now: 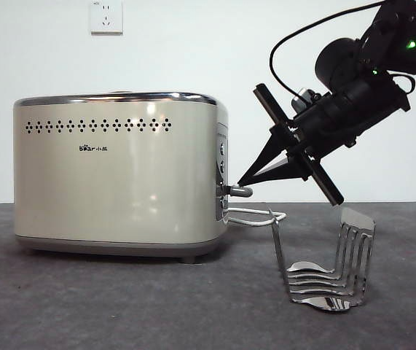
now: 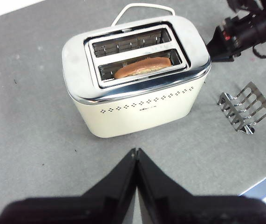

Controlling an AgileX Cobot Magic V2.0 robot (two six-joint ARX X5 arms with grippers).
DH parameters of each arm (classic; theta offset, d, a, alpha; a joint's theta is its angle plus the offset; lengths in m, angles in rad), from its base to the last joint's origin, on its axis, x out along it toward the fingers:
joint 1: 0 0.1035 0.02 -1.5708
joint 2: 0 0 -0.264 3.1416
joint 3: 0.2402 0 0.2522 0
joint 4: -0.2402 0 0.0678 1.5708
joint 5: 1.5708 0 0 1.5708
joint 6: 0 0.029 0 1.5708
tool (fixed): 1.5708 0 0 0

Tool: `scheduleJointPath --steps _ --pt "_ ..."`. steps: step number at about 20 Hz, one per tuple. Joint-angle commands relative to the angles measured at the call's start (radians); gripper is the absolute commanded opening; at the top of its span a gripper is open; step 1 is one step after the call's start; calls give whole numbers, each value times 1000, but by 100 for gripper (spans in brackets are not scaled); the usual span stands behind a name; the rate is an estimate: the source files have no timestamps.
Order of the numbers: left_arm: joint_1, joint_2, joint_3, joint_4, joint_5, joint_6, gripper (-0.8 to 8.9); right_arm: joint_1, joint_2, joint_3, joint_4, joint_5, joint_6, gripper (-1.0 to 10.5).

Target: Pick up a slice of bread from the rack,put the bread on the toaster,press the button

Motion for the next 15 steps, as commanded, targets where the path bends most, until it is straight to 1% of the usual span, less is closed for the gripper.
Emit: scheduleJointPath --steps 1,5,15 --pt "0 -8 -5 2 -1 9 -8 7 77 -37 -72 58 -16 -7" --pt "0 -14 -5 2 0 9 -8 7 104 -37 -86 59 -16 -7" --pt "0 -17 -5 2 0 10 -8 7 94 -37 -87 48 -19 -7"
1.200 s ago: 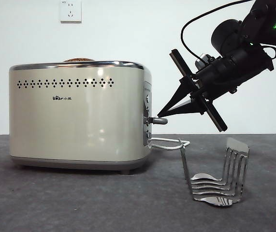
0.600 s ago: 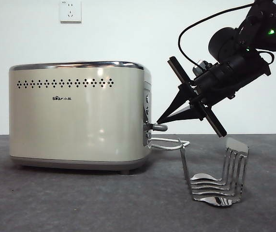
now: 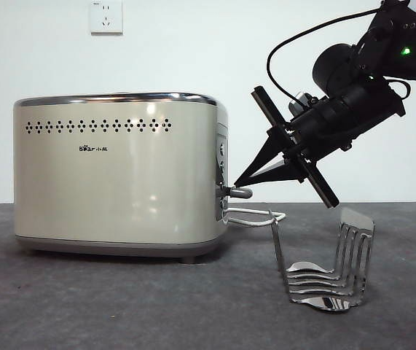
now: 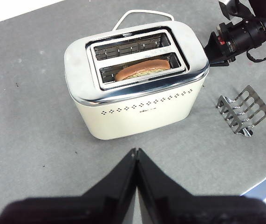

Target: Pick up a slice of bread from the rack,put the bread on the toaster,press the button

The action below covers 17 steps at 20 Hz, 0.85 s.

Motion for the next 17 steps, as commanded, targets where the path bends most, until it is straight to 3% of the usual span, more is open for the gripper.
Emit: scheduleJointPath --steps 1,17 --pt "0 -5 -5 2 -1 10 -8 6 59 -50 -87 63 -16 -7" --pt "0 -13 -5 2 59 9 -8 6 -145 -49 -72 72 -42 -7"
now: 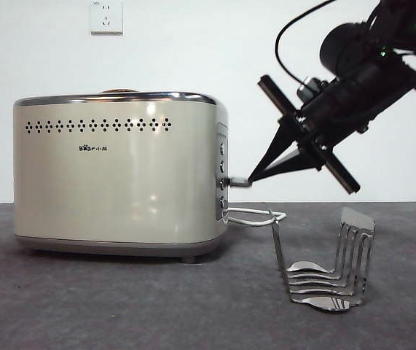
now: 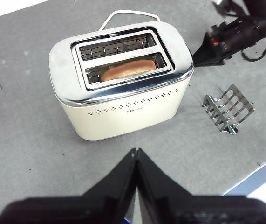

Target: Pick up a slice of bread from the rack,put the bread on the toaster,press the button

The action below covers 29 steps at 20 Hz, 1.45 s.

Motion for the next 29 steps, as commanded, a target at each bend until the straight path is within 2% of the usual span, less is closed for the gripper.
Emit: scheduleJointPath --steps 1,9,11,13,18,22,25,29 --pt "-1 -7 -5 2 4 10 -8 2 -34 -14 3 6 -22 -7" --pt "0 -9 -5 2 4 11 -8 1 -235 -14 -26 6 -42 -3" --pt "-1 -9 -5 2 4 11 -4 2 -302 -14 -66 6 -83 -3" --pt "-1 -9 -5 2 4 11 -4 2 -375 -14 -132 31 -158 -3" --pt "-1 -9 -5 2 5 10 -4 2 -543 -14 -345 207 -299 -3" --pt "-1 -9 -5 2 34 10 -4 2 -673 -14 -507 412 -404 -3" --pt "-1 -9 -5 2 77 10 -4 2 -770 -14 -612 593 -423 -2" --pt "-1 -8 -5 2 83 10 -4 2 -908 -14 -725 785 -423 -2"
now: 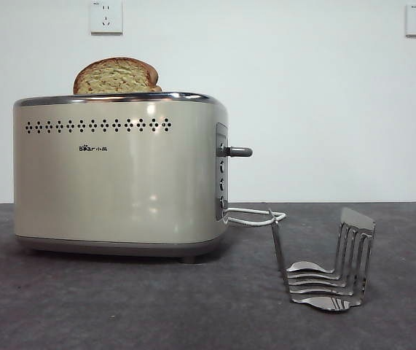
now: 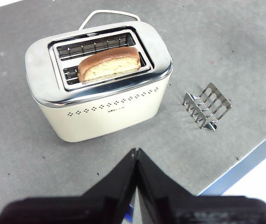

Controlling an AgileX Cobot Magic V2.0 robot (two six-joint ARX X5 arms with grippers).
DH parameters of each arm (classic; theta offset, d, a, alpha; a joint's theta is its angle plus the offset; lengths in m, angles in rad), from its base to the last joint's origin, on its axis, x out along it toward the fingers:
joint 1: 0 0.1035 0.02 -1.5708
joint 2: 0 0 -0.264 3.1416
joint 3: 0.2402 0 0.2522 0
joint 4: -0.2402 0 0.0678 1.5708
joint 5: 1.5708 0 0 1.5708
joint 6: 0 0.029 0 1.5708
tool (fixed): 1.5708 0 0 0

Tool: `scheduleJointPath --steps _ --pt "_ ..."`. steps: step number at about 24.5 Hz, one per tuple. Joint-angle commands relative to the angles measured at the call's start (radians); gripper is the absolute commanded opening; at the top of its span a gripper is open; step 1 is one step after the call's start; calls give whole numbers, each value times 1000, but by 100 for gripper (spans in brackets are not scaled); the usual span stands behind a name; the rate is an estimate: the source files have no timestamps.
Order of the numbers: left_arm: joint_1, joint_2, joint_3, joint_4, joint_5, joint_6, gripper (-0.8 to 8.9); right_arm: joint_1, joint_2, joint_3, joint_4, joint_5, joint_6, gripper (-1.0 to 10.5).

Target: Pick up a slice of bread from the rack,put the bread on the toaster,press the button

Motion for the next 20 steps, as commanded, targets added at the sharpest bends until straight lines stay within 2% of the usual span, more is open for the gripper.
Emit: scheduleJointPath --steps 1,5,6,8,10,13,20 --pt "-1 -4 -5 2 4 10 -4 1 -88 -12 -60 106 -27 -2" --pt "-1 1 -5 2 3 9 -4 1 -175 51 -238 146 -41 -1" --pt "-1 4 -5 2 3 8 -4 1 -177 81 -293 182 -58 -1" --pt "-1 18 -5 2 3 8 -4 1 -177 142 -388 301 -88 -1" --pt "-1 42 -5 2 3 5 -4 1 -175 188 -454 431 -87 -1" --pt "-1 100 -5 2 3 5 -4 1 -175 220 -497 567 -86 -1" --pt "0 258 -5 2 2 5 -4 1 -168 231 -497 586 -86 0"
